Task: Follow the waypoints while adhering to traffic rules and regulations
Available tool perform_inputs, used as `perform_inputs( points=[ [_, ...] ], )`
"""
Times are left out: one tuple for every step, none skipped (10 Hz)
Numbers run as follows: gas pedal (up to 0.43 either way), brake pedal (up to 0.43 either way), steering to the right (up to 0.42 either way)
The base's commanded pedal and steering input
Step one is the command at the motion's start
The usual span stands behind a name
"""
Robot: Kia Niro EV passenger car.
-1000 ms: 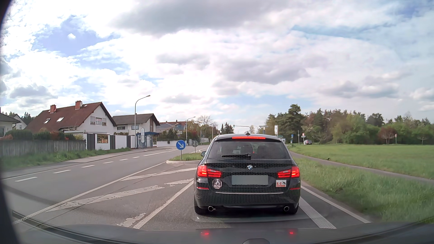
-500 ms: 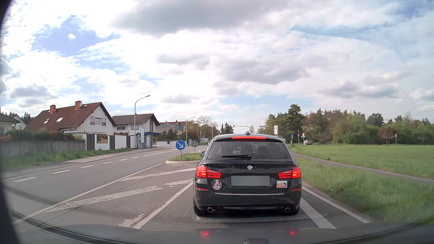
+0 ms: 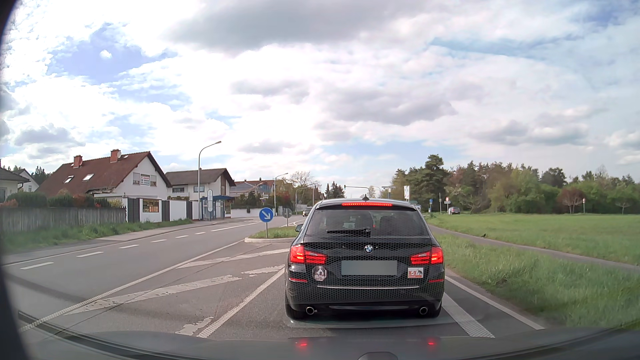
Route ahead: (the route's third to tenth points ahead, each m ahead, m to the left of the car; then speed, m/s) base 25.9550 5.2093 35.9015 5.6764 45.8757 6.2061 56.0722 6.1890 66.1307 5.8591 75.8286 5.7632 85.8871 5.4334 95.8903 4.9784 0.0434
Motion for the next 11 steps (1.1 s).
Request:
perform_inputs(
  points=[
    [0.0,0.134,0.003],
    [0.0,0.134,0.003],
    [0.0,0.134,0.003],
    [0.0,0.152,0.004],
    [0.0,0.189,0.003],
    [0.0,0.195,0.003],
    [0.0,0.22,0.003],
    [0.0,0.25,0.004],
    [0.0,0.274,0.003],
    [0.0,0.305,0.003],
    [0.0,0.305,0.004]
  ],
)
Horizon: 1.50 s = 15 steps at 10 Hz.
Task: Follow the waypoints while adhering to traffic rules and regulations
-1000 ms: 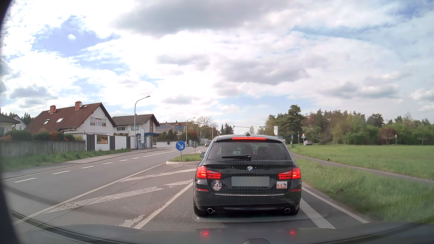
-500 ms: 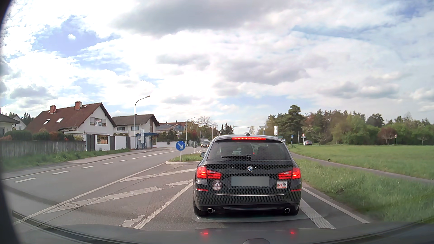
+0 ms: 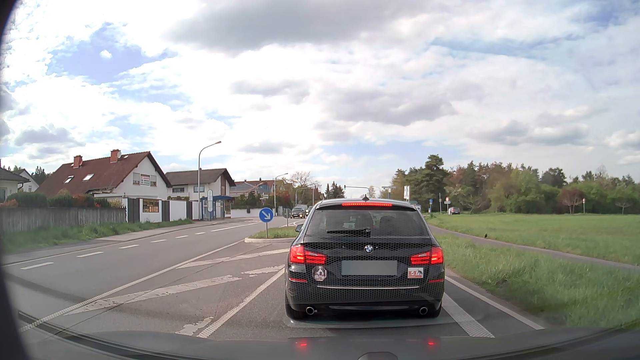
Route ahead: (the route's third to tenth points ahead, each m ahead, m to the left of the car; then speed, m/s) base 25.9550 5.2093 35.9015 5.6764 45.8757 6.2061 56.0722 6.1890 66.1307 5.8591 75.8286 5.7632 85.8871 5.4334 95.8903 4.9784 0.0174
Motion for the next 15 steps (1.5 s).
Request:
perform_inputs(
  points=[
    [0.0,0.299,0.003],
    [0.0,0.299,0.004],
    [0.0,0.274,0.003],
    [0.0,0.268,0.003],
    [0.0,0.256,0.003],
    [0.0,0.25,0.003],
    [0.0,0.226,0.003],
    [0.0,0.177,0.003],
    [0.0,0.134,0.003],
    [0.0,0.122,0.003],
    [0.0,0.122,0.004],
    [0.0,0.122,0.003],
    [0.0,0.152,0.003],
    [0.0,0.183,0.003],
    [0.0,0.195,0.004]
  ],
)
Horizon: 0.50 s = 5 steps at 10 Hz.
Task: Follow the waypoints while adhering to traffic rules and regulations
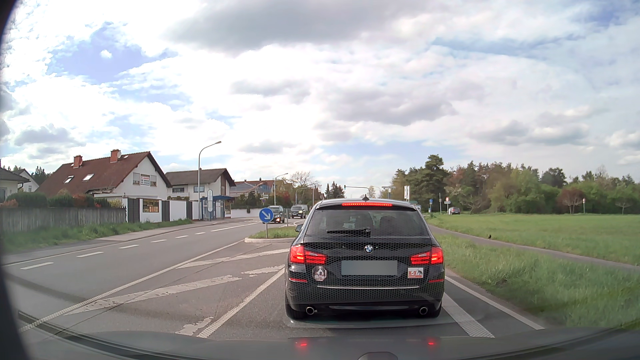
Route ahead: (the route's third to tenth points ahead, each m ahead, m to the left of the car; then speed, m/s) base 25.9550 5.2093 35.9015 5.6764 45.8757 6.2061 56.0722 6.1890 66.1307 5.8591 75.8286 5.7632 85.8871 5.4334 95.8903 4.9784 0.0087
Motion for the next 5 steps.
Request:
perform_inputs(
  points=[
    [0.0,0.195,0.004],
    [0.0,0.201,0.004],
    [0.0,0.201,0.003],
    [0.0,0.201,0.004],
    [0.0,0.207,0.003]
  ],
)
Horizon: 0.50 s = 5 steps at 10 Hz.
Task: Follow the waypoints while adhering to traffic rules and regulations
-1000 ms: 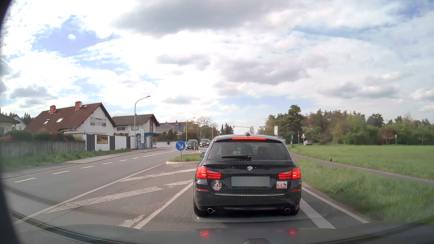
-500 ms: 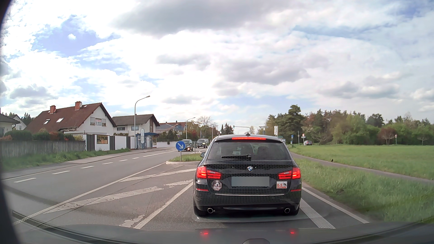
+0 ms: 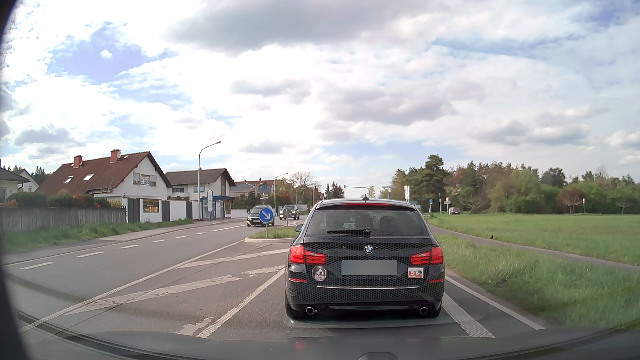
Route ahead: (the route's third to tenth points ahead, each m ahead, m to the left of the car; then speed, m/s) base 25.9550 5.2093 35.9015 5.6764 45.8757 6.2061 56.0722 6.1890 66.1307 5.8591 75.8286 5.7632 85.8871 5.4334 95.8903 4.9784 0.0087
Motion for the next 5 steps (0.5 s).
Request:
perform_inputs(
  points=[
    [0.0,0.207,0.004],
    [0.0,0.207,0.004],
    [0.0,0.213,0.003],
    [0.0,0.207,0.003],
    [0.0,0.183,0.003]
  ],
)
